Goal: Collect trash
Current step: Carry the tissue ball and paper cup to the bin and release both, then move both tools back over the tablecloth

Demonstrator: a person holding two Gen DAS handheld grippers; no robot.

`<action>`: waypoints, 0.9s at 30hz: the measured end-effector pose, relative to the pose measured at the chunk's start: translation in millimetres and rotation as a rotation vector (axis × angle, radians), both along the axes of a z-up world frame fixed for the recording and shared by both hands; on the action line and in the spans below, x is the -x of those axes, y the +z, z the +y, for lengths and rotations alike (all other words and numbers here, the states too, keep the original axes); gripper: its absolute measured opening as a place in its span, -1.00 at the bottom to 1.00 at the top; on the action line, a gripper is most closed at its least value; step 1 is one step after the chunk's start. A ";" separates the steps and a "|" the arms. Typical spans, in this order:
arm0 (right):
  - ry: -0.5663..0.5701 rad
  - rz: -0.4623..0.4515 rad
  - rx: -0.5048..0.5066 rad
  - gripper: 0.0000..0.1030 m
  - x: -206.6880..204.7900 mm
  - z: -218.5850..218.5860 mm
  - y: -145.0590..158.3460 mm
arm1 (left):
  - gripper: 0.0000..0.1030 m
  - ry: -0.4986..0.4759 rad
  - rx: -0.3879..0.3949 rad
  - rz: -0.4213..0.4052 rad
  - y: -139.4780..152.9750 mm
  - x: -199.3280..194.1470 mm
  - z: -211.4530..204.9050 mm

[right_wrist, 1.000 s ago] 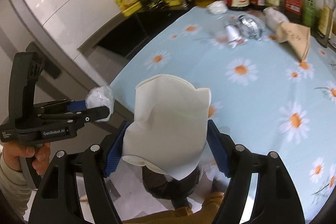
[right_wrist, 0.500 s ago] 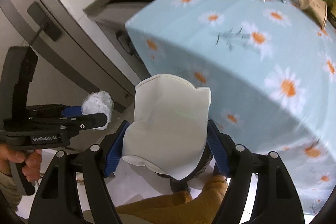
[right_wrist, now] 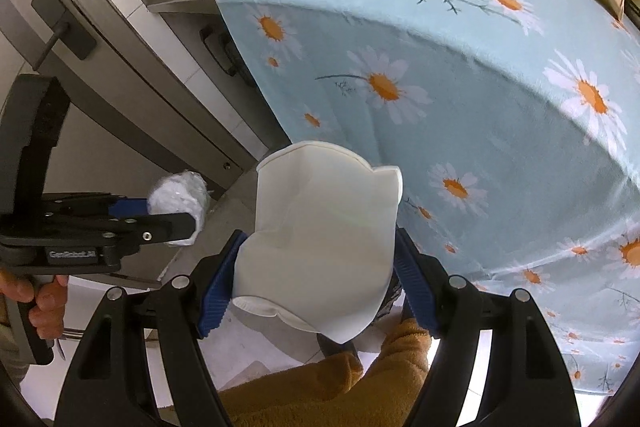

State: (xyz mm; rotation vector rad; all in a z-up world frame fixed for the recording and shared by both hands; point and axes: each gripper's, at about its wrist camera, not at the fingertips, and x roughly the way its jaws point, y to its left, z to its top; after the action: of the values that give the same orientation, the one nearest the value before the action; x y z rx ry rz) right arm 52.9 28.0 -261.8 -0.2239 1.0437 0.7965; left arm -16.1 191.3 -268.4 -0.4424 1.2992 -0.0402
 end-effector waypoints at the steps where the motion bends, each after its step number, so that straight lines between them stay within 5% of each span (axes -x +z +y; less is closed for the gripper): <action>1: 0.000 -0.003 -0.003 0.42 0.4 -1.8 0.3 | -0.08 -0.004 0.000 0.001 -0.3 -1.7 -0.5; 4: -0.006 -0.012 -0.021 0.43 -2.4 -5.5 6.4 | -0.05 -0.007 0.003 0.010 -2.0 -8.0 -1.4; 7: -0.017 -0.001 -0.057 0.46 -8.8 -11.7 11.0 | 0.37 0.014 0.043 0.037 -5.8 -12.3 1.1; 9: -0.030 0.003 -0.081 0.59 -12.5 -18.0 13.4 | 0.37 0.014 0.056 0.044 -7.7 -14.0 1.7; 19: -0.050 -0.006 -0.103 0.59 -23.2 -25.5 25.4 | 0.37 0.033 0.053 0.064 -10.0 -16.0 4.8; 27: -0.043 -0.084 -0.156 0.59 -20.3 -33.5 62.5 | 0.37 0.018 0.028 -0.003 22.8 -19.3 7.3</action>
State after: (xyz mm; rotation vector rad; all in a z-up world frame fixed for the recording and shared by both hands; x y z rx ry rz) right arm 73.2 -5.5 -199.3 -0.1011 0.8998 0.8186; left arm 3.2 198.6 -245.6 -0.4776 1.2926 -0.0440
